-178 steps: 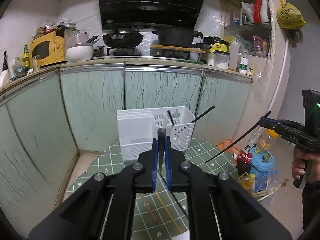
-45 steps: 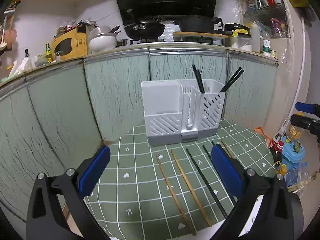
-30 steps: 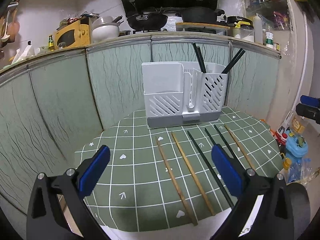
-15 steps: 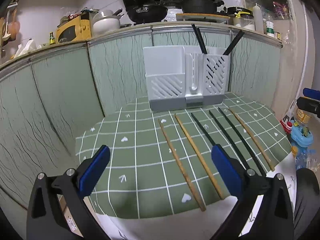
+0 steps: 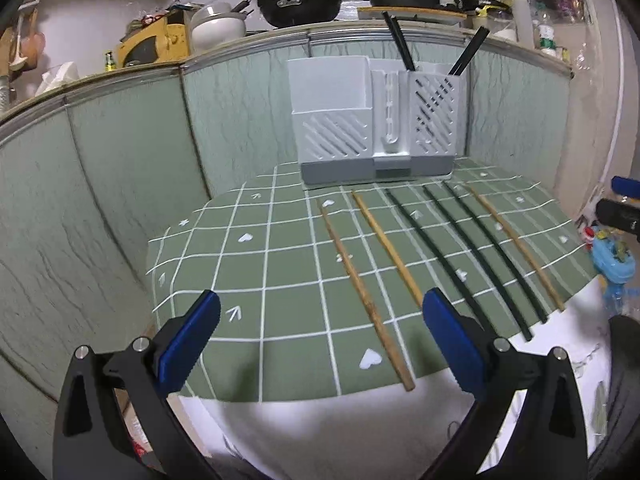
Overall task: Organize utensils
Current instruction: 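Move both open grippers back over the remaining chopstick row, then close the left gripper on a wooden chopstick while the right gripper grasps another wooden chopstick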
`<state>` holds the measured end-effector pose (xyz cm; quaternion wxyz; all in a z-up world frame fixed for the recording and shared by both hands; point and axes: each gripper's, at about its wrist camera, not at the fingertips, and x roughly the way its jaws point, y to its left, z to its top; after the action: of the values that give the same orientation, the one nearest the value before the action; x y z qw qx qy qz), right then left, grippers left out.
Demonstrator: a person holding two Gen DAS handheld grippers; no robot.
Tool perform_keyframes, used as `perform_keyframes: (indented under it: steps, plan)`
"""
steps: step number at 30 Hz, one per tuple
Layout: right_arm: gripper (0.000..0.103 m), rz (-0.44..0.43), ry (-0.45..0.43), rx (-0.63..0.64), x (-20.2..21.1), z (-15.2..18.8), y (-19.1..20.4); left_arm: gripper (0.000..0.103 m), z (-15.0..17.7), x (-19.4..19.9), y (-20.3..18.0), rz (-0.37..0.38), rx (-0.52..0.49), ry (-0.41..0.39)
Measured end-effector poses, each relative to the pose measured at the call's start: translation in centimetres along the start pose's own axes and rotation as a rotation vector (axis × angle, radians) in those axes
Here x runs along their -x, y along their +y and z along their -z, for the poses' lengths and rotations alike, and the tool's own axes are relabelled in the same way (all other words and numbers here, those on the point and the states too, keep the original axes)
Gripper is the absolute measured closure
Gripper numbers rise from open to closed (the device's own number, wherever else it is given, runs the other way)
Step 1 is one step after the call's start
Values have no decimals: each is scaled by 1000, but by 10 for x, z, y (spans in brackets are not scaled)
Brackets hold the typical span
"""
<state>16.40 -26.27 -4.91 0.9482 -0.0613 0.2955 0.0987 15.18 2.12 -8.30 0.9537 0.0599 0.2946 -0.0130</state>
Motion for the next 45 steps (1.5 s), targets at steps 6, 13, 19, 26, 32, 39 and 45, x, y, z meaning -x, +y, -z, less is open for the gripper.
perform_keyframes:
  steps: [6, 13, 19, 26, 32, 39, 45]
  plan:
    - [9, 0, 30, -6, -8, 9, -1, 4, 11, -6, -4, 3, 10, 24]
    - [21, 3, 78, -13, -21, 24, 2, 23, 18, -15, -11, -45, 7, 56]
    - [41, -1, 143, -39, -41, 38, 10, 39, 23, -24, -17, -12, 30, 80]
    - [56, 3, 181, -39, -60, 46, 26, 58, 22, -33, -31, -36, -7, 90]
    - [70, 20, 168, -61, -67, 48, 29, 73, 20, -40, -37, -20, -21, 94]
    - [76, 23, 144, -132, -65, 53, 22, 92, 20, -44, -32, -21, 10, 100]
    - [96, 16, 149, -155, -65, 53, 18, 93, 19, -45, -33, -26, -17, 96]
